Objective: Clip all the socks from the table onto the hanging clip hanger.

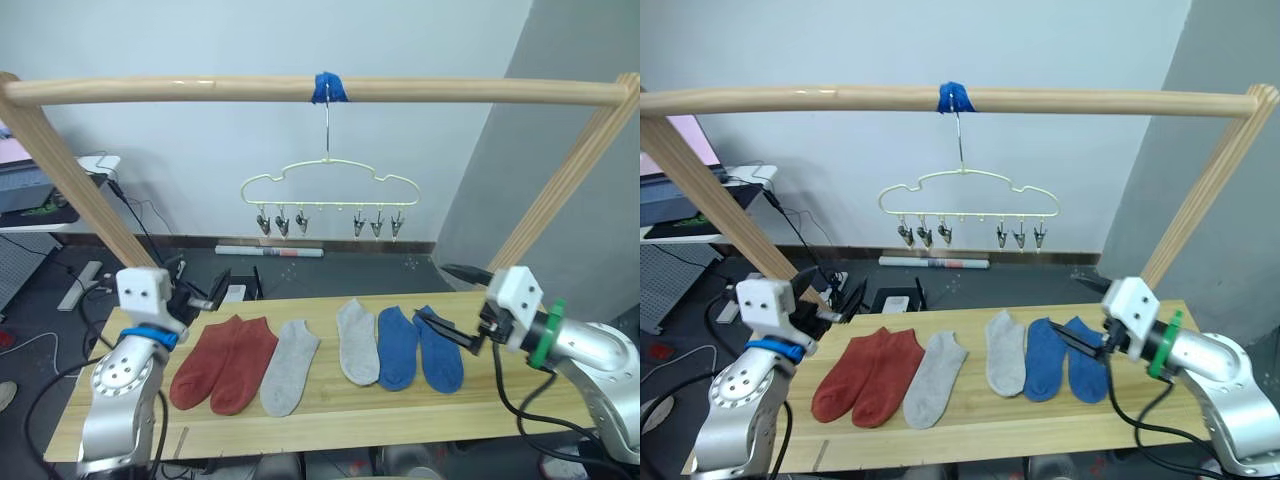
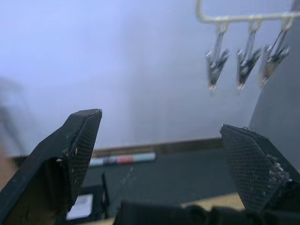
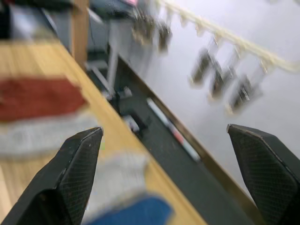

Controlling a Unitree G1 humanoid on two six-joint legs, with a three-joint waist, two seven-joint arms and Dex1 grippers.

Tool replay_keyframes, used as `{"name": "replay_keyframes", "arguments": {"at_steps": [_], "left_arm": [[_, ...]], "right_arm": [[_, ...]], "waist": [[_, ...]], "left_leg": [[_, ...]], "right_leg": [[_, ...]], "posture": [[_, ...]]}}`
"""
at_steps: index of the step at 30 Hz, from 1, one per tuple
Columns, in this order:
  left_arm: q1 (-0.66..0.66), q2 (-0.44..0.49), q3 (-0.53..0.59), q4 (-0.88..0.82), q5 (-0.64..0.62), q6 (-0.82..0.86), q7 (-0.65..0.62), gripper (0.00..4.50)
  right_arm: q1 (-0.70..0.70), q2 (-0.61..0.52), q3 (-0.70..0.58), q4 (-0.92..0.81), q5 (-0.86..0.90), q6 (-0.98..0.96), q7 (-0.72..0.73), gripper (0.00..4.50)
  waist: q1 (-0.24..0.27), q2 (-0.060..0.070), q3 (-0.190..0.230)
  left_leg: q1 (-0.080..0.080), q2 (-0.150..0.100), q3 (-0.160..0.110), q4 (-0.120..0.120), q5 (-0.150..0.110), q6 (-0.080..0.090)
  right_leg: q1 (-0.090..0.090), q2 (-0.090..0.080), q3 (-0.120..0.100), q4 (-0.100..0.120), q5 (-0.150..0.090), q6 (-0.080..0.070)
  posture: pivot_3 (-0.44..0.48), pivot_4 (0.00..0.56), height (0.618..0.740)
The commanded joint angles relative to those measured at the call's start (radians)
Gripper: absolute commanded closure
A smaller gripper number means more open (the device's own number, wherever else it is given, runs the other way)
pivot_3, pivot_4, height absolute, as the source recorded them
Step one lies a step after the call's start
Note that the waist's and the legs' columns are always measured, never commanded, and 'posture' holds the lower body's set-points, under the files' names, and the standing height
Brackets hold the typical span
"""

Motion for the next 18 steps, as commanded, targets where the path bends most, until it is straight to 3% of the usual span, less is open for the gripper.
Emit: {"name": "replay_keyframes", "arguments": {"at_steps": [1,10,13,17,18], "left_arm": [[-0.025,0.000,-0.016,-0.052,0.002,0.015,0.009,0.00],[-0.068,-0.048,-0.056,-0.136,-0.010,0.034,0.039,0.00],[-0.075,-0.081,-0.060,-0.172,-0.016,0.036,0.071,0.59],[-0.087,-0.097,-0.057,-0.180,-0.039,0.069,0.077,1.77],[-0.088,-0.100,-0.053,-0.184,-0.054,0.078,0.075,1.77]], "right_arm": [[-0.052,0.014,0.018,0.022,-0.009,0.018,-0.026,0.05],[-0.042,0.018,0.011,-0.032,0.017,0.048,-0.037,0.05],[-0.040,0.032,0.018,-0.085,0.029,0.087,-0.066,0.00],[-0.055,0.047,0.023,-0.134,0.051,0.135,-0.094,0.00],[-0.058,0.048,0.022,-0.151,0.060,0.148,-0.102,0.00]], "waist": [[-0.007,0.000,0.022],[-0.017,0.004,0.088],[-0.018,0.003,0.108],[-0.019,0.002,0.122],[-0.020,0.001,0.127]], "left_leg": [[-0.001,0.000,0.000,0.000,-0.001,-0.001],[-0.021,-0.002,-0.004,0.000,-0.003,0.002],[-0.020,-0.002,-0.004,0.000,-0.003,0.002],[-0.020,-0.002,-0.004,0.001,-0.003,0.002],[-0.020,-0.002,-0.004,0.001,-0.003,0.002]], "right_leg": [[0.000,0.000,0.000,-0.001,0.000,0.002],[-0.017,-0.003,-0.003,-0.001,0.003,-0.002],[-0.016,-0.003,-0.003,0.000,0.003,-0.002],[-0.016,-0.003,-0.003,0.000,0.003,-0.002],[-0.017,-0.003,-0.003,0.000,0.003,-0.002]], "posture": [[-0.230,0.212,0.740],[-0.248,0.258,0.740],[-0.250,0.281,0.740],[-0.251,0.291,0.740],[-0.251,0.294,0.740]]}}
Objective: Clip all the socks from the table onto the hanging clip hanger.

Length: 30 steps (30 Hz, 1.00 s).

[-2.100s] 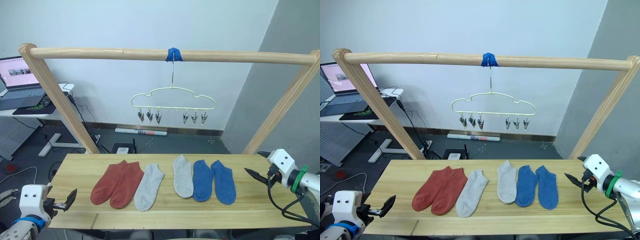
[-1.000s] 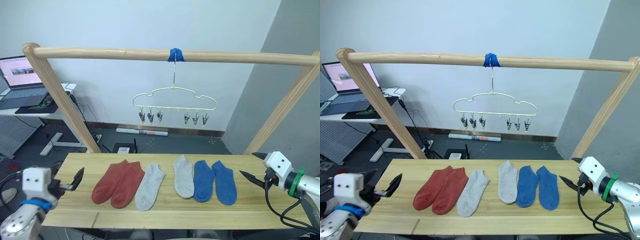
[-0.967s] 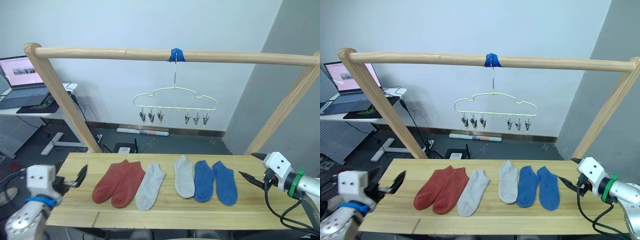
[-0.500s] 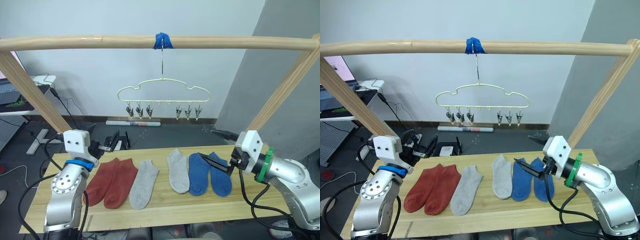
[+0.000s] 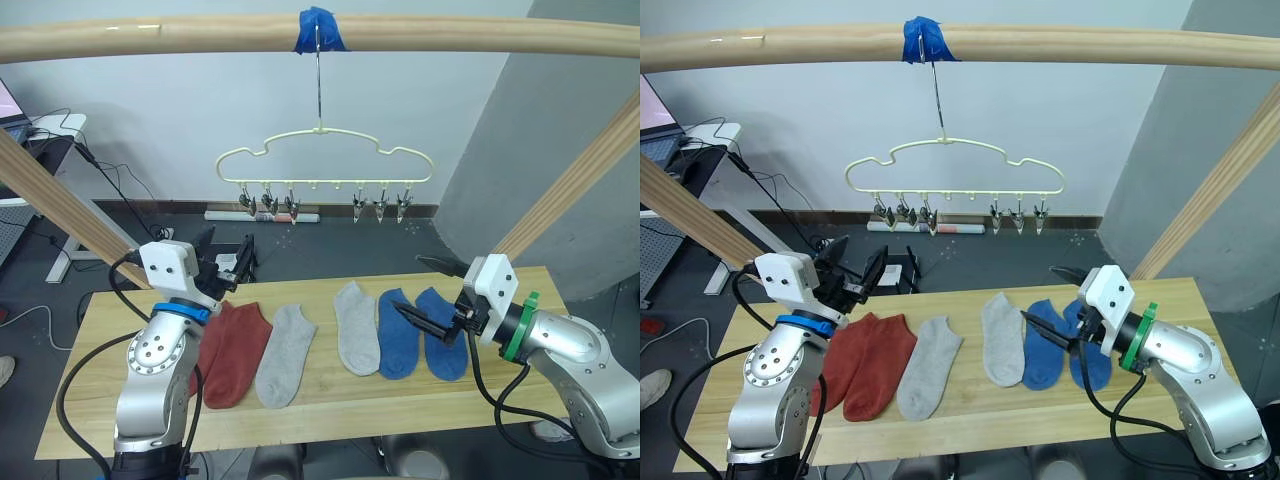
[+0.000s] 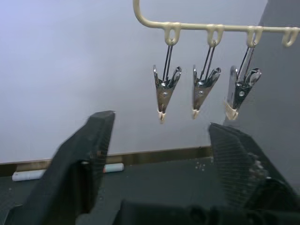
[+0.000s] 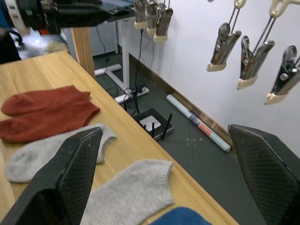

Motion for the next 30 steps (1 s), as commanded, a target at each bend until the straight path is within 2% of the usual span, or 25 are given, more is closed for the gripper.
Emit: {"name": "replay_keyframes", "arguments": {"at_steps": [1,8,18,26,30], "left_arm": [[-0.020,-0.013,0.015,-0.050,-0.045,0.029,0.013,1.77],[-0.061,-0.023,0.010,-0.003,-0.048,0.028,0.017,1.77],[-0.161,-0.016,0.035,0.093,-0.060,0.006,0.016,1.77],[-0.204,-0.023,0.037,0.099,-0.059,-0.004,0.023,1.77],[-0.226,-0.021,0.043,0.084,-0.058,-0.003,0.038,1.77]], "right_arm": [[-0.027,0.011,-0.008,-0.092,0.043,0.043,-0.035,0.00],[-0.091,0.023,-0.004,-0.150,0.087,0.121,-0.081,0.00],[-0.099,0.004,-0.032,-0.199,0.131,0.181,-0.108,0.00],[-0.136,0.007,-0.022,-0.199,0.152,0.202,-0.126,0.00],[-0.180,0.018,-0.014,-0.195,0.175,0.210,-0.130,0.00]], "waist": [[-0.001,-0.002,0.010],[-0.007,-0.005,0.026],[-0.022,-0.006,0.042],[-0.026,-0.007,0.051],[-0.027,-0.007,0.051]], "left_leg": [[0.000,0.000,0.000,0.000,0.000,0.000],[-0.001,0.000,0.000,0.000,0.000,0.000],[-0.005,0.000,-0.001,0.000,0.000,0.000],[-0.007,0.000,-0.002,0.000,0.000,0.000],[-0.013,0.000,-0.002,0.001,0.000,0.000]], "right_leg": [[0.000,0.000,0.000,0.000,0.000,0.000],[0.000,0.000,0.000,-0.001,0.000,0.001],[-0.002,-0.001,-0.001,-0.002,0.000,0.001],[-0.004,-0.001,-0.002,-0.002,0.000,0.001],[-0.011,-0.001,-0.002,-0.001,0.001,0.001]], "posture": [[-0.253,0.297,0.740],[-0.269,0.310,0.740],[-0.291,0.322,0.740],[-0.286,0.323,0.740],[-0.287,0.323,0.740]]}}
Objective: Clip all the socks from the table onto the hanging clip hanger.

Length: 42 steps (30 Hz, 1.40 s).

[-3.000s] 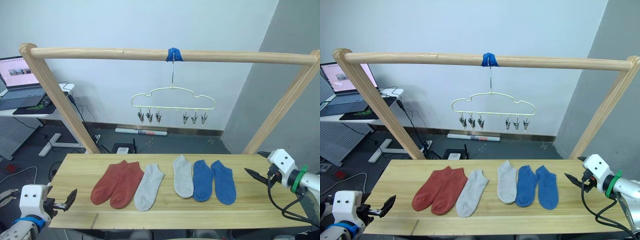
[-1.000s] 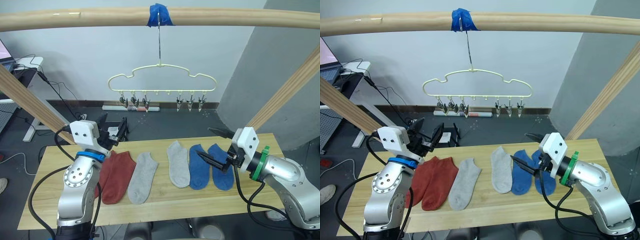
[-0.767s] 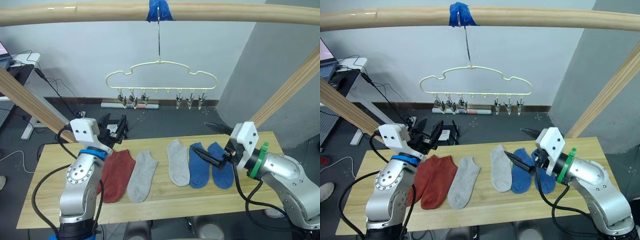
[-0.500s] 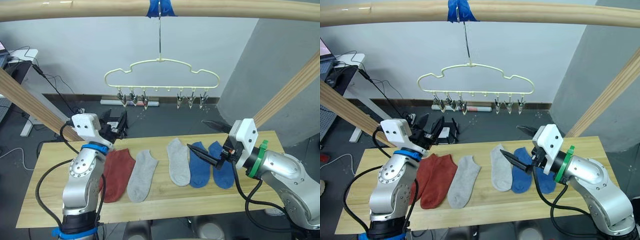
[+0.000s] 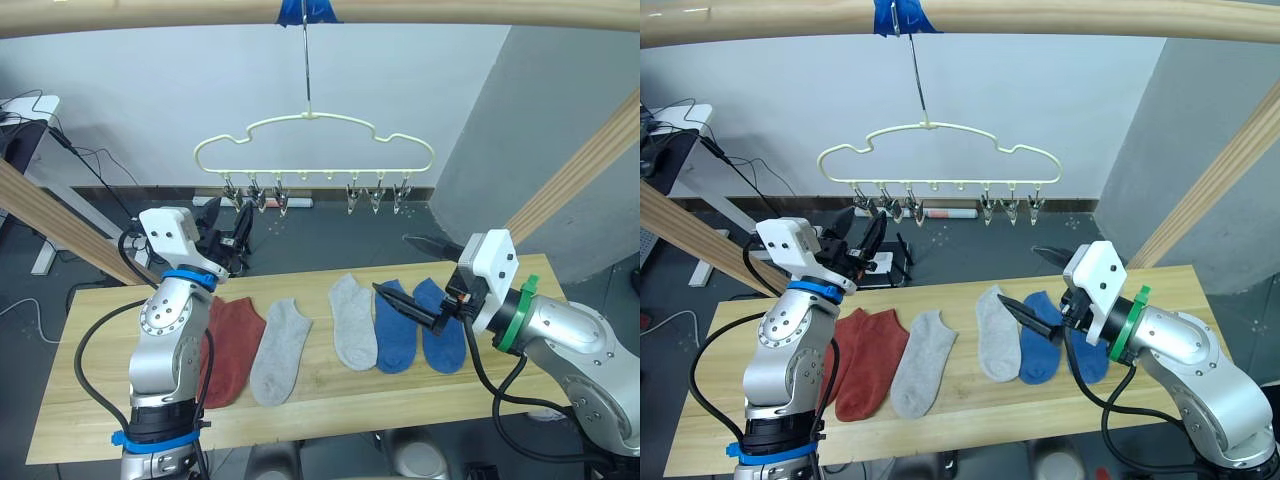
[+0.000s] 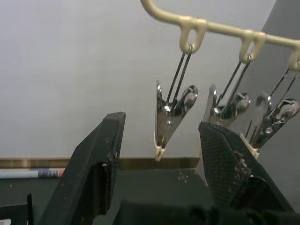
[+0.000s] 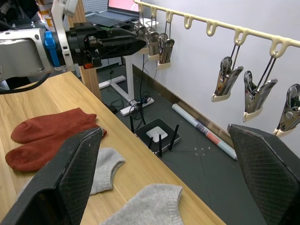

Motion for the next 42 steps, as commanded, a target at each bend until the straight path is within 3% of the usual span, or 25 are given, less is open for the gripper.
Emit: {"name": "replay_keyframes", "arguments": {"at_steps": [1,26,33,36,38,42], "left_arm": [[-0.024,0.002,0.016,-0.044,-0.008,-0.012,0.021,1.77],[-0.060,-0.006,0.006,-0.083,-0.026,0.018,0.036,1.77],[-0.060,-0.003,0.002,-0.085,-0.028,0.015,0.033,3.69],[-0.057,-0.001,0.003,-0.087,-0.029,0.017,0.035,4.27],[-0.057,0.000,0.004,-0.088,-0.028,0.016,0.036,4.49],[-0.058,0.008,0.006,-0.089,-0.025,0.017,0.033,4.49]], "right_arm": [[-0.039,0.009,-0.002,-0.040,0.039,-0.007,0.000,0.00],[-0.034,-0.012,-0.002,-0.025,0.042,-0.026,0.031,0.00],[-0.039,-0.008,0.003,-0.024,0.041,-0.025,0.027,0.00],[-0.041,-0.006,0.006,-0.023,0.040,-0.025,0.025,0.00],[-0.041,-0.006,0.008,-0.021,0.037,-0.026,0.025,0.00],[-0.025,-0.011,0.019,-0.019,0.017,-0.026,0.020,0.00]], "waist": [[0.000,-0.001,0.000],[0.002,-0.001,0.001],[0.002,-0.001,0.001],[0.002,-0.001,0.001],[0.002,-0.001,0.001],[0.002,-0.001,0.001]], "left_leg": [[-0.004,0.000,0.000,0.001,0.000,0.000],[-0.005,-0.001,0.001,0.000,0.000,0.000],[-0.005,-0.001,0.001,0.000,0.000,0.000],[-0.005,-0.001,0.001,0.000,0.000,0.000],[-0.005,-0.001,0.001,0.000,0.000,0.000],[-0.005,-0.001,0.001,0.000,0.000,0.000]], "right_leg": [[-0.004,0.000,0.000,0.001,0.000,0.000],[-0.006,-0.002,0.000,0.001,0.001,0.000],[-0.006,-0.002,0.000,0.001,0.000,0.000],[-0.006,-0.002,0.000,0.001,0.001,0.000],[-0.006,-0.002,0.000,0.001,0.001,0.000],[-0.006,-0.002,0.000,0.001,0.001,0.000]], "posture": [[-0.286,0.321,0.740],[-0.273,0.313,0.740],[-0.269,0.310,0.740],[-0.268,0.309,0.740],[-0.265,0.307,0.740],[-0.261,0.306,0.740]]}}
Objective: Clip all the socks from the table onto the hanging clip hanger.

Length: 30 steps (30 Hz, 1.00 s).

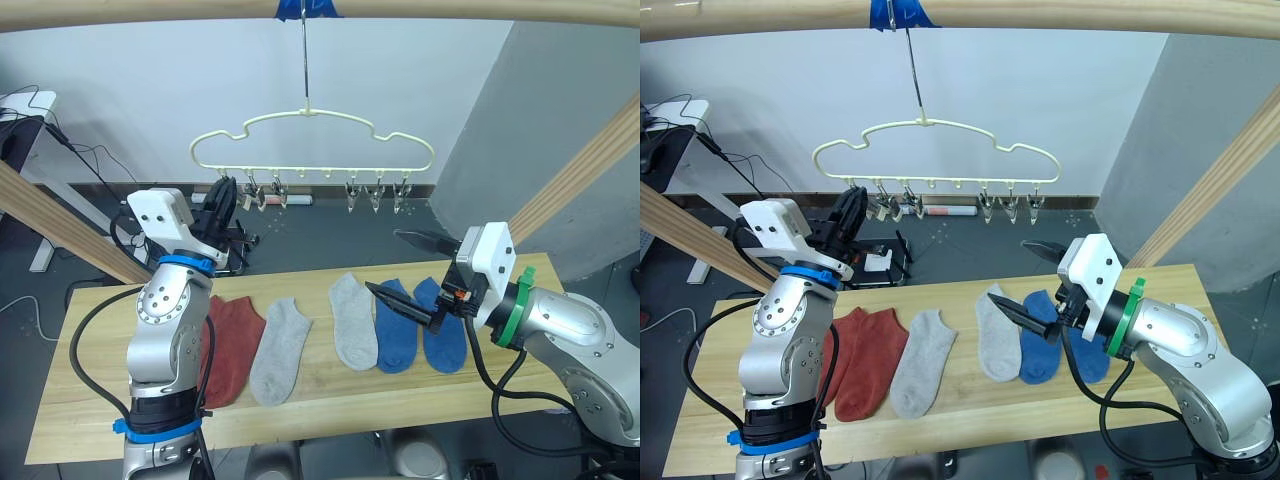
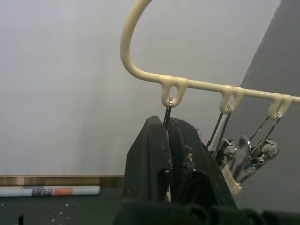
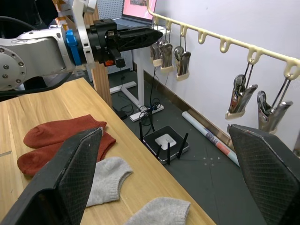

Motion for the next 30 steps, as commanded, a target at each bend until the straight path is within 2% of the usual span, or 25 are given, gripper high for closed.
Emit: {"name": "replay_keyframes", "arguments": {"at_steps": [1,7,12,18,30], "left_arm": [[-0.005,0.013,0.006,-0.042,-0.002,-0.008,-0.001,4.49],[0.008,0.038,-0.005,-0.077,0.000,0.009,-0.017,4.49],[0.021,0.052,-0.010,-0.113,-0.003,0.034,-0.023,4.49],[0.019,0.060,-0.009,-0.130,-0.005,0.055,-0.026,4.49],[0.020,0.076,-0.002,-0.151,-0.016,0.090,-0.036,4.49]], "right_arm": [[0.019,-0.004,0.007,-0.019,-0.015,-0.020,-0.008,0.00],[0.233,-0.028,-0.002,0.078,-0.231,-0.027,-0.150,0.00],[0.328,0.059,0.003,0.216,-0.360,-0.049,-0.289,0.00],[0.308,0.126,0.020,0.430,-0.437,-0.105,-0.323,0.00],[0.210,0.275,-0.011,0.632,-0.443,-0.087,-0.368,0.00]], "waist": [[0.000,0.000,0.000],[0.006,-0.001,0.001],[0.003,-0.002,0.003],[0.004,-0.001,0.006],[0.007,0.001,0.009]], "left_leg": [[0.000,0.000,0.000,0.000,0.000,0.000],[0.000,0.000,0.000,-0.001,0.000,0.000],[0.000,0.000,0.001,0.000,0.000,0.000],[0.001,0.000,0.001,0.000,0.000,0.000],[0.000,0.000,0.001,-0.001,0.000,0.000]], "right_leg": [[0.000,0.000,0.000,0.000,0.000,0.000],[0.000,0.000,0.000,-0.001,0.000,0.000],[0.000,-0.001,0.001,0.000,0.000,0.001],[0.000,0.000,0.001,0.000,0.000,0.001],[0.000,-0.001,0.001,0.000,0.000,0.001]], "posture": [[-0.259,0.307,0.740],[-0.237,0.326,0.740],[-0.227,0.332,0.740],[-0.210,0.339,0.740],[-0.193,0.341,0.740]]}}
